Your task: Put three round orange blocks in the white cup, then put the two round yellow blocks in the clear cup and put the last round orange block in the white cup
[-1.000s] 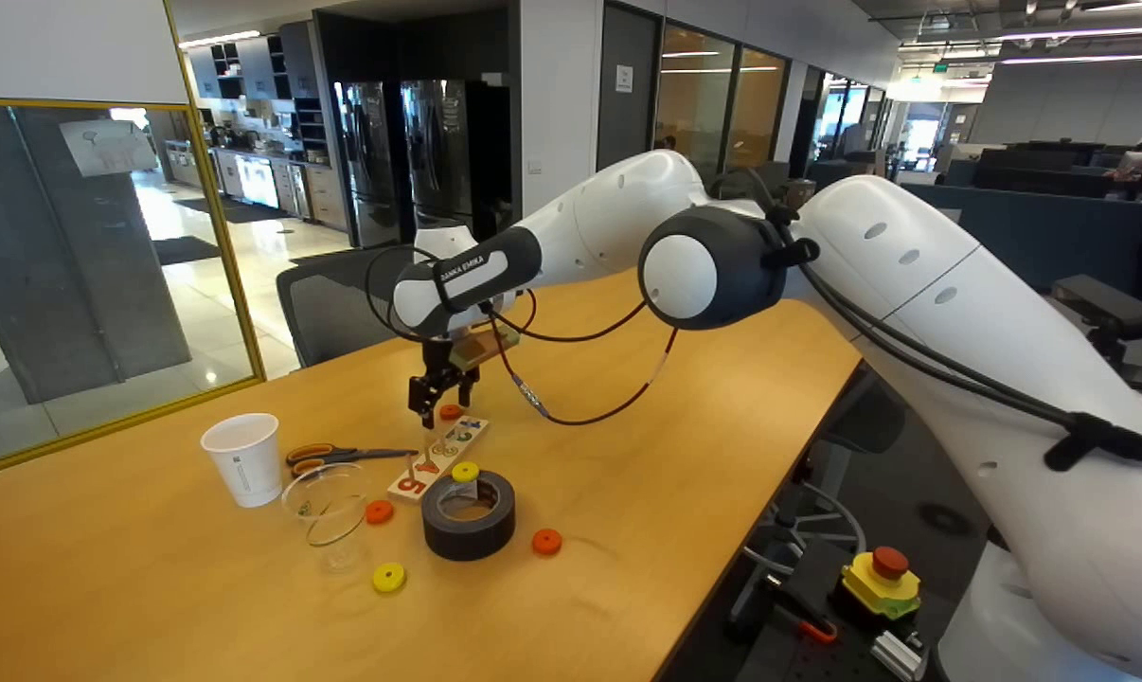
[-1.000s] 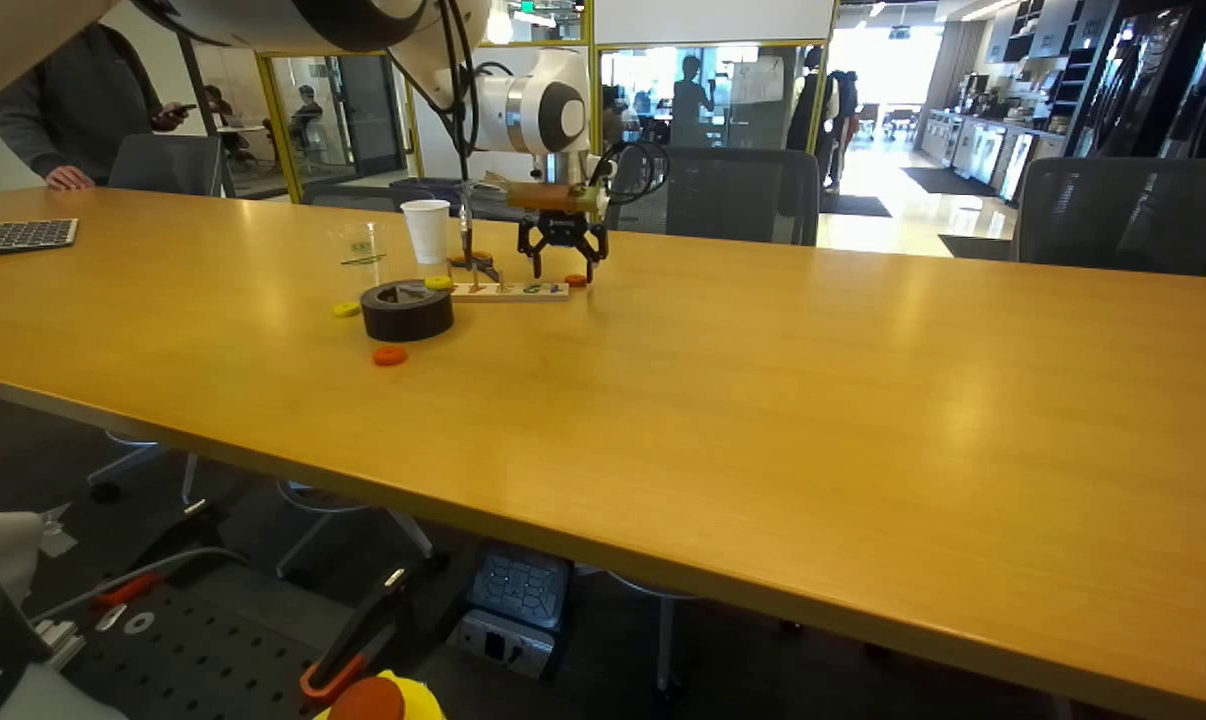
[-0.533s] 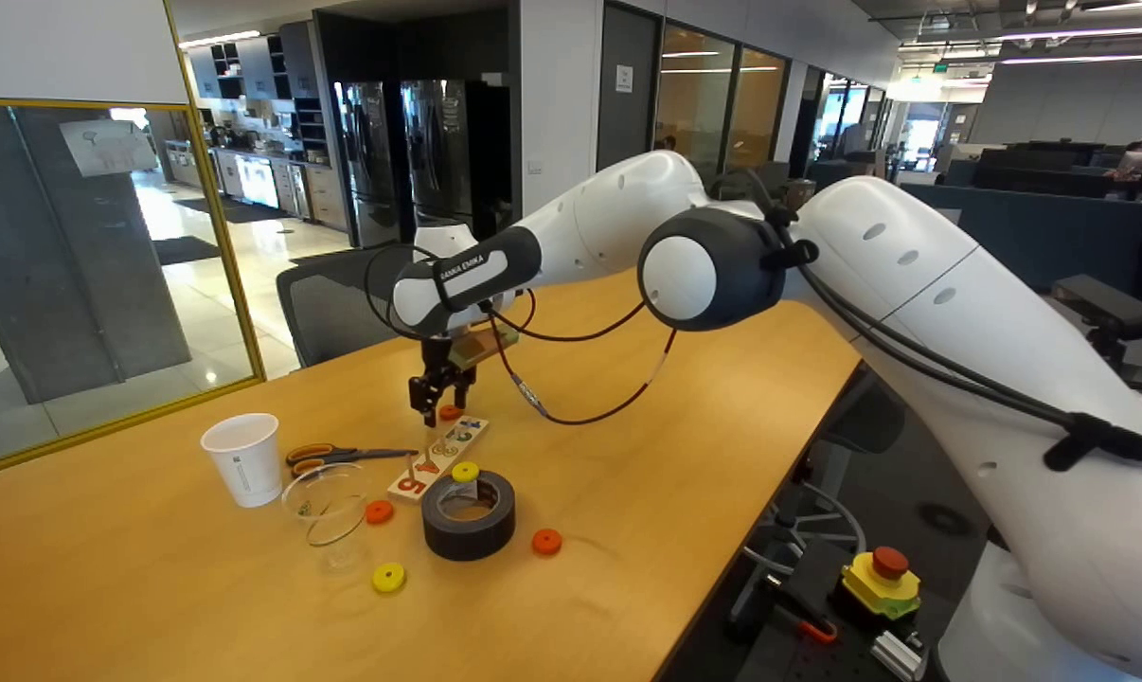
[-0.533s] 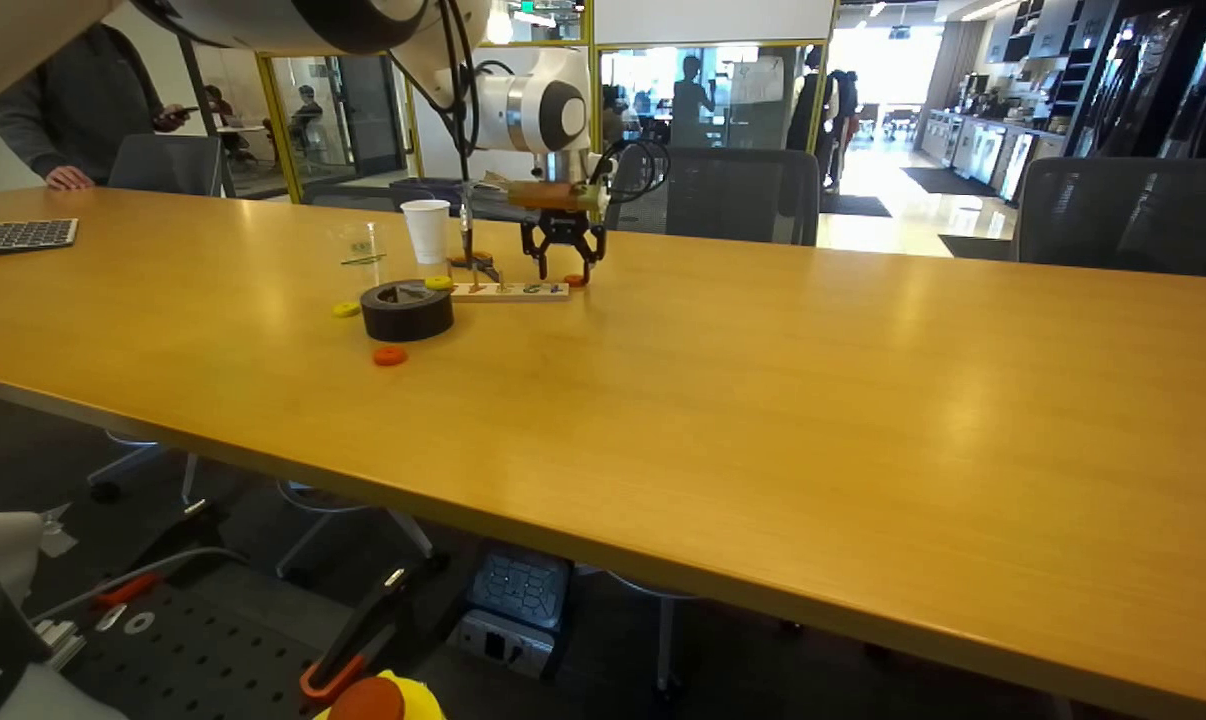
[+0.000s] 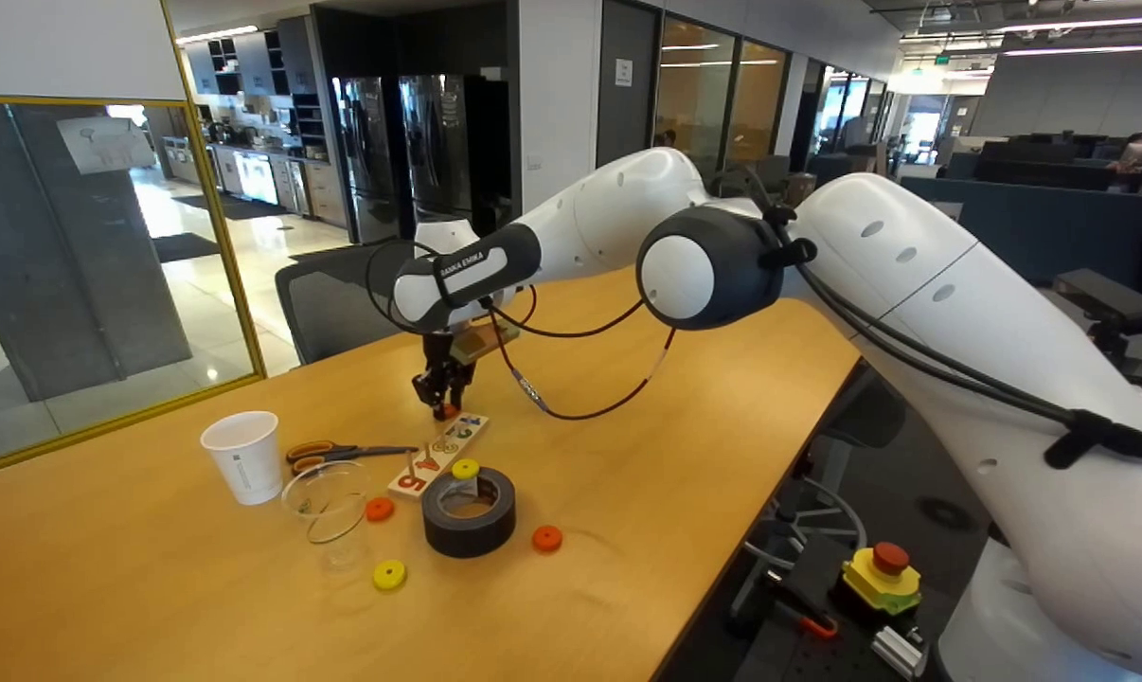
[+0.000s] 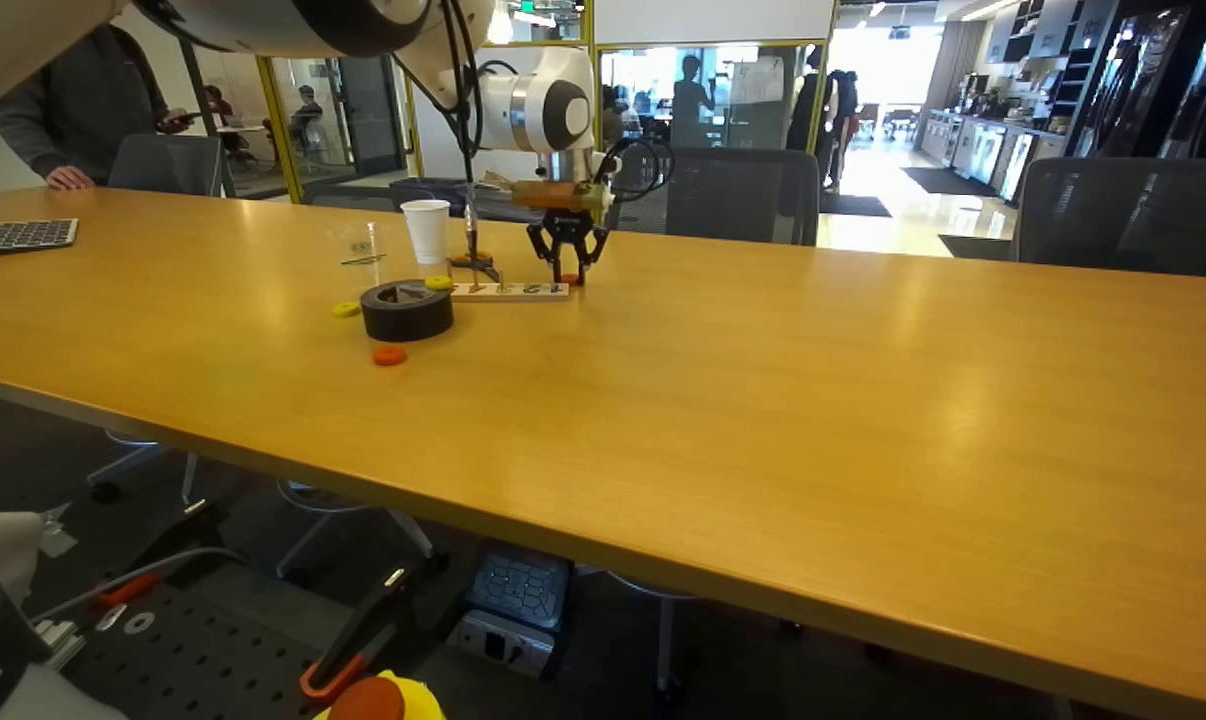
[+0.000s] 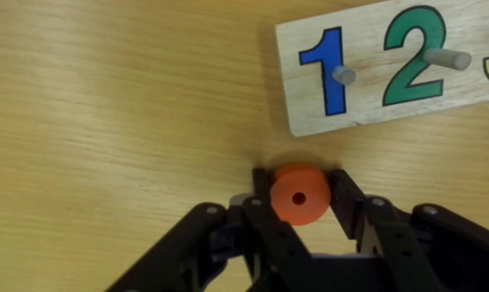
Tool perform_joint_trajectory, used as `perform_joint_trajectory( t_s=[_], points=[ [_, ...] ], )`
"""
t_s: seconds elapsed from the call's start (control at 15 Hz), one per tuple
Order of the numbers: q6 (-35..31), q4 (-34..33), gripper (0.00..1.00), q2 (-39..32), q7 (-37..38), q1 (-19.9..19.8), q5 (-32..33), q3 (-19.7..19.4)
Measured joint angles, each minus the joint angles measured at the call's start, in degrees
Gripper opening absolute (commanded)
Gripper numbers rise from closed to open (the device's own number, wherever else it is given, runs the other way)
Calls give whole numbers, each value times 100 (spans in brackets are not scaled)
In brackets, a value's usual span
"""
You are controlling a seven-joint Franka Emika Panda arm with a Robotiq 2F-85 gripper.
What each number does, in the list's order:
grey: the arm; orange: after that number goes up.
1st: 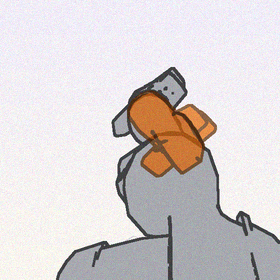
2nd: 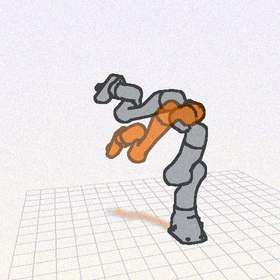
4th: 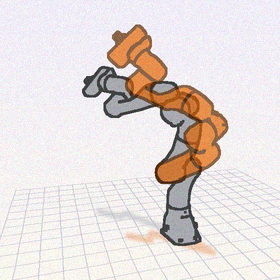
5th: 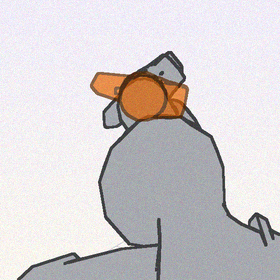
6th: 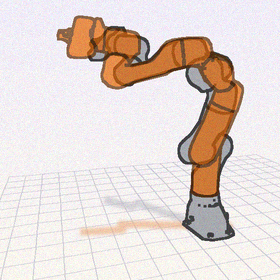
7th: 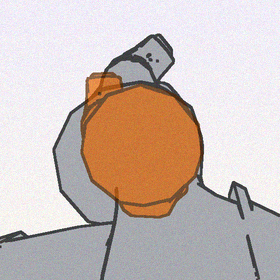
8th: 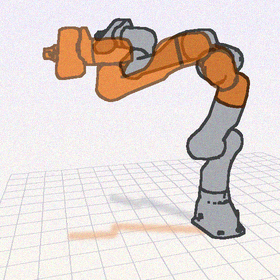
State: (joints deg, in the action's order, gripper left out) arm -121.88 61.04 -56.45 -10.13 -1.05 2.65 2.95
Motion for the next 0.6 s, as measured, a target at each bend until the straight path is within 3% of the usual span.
perform_joint_trajectory(
  t_s=[0.6],
  points=[
    [36, -77, 18, -38, -2, 160, 0, 86]
  ],
)
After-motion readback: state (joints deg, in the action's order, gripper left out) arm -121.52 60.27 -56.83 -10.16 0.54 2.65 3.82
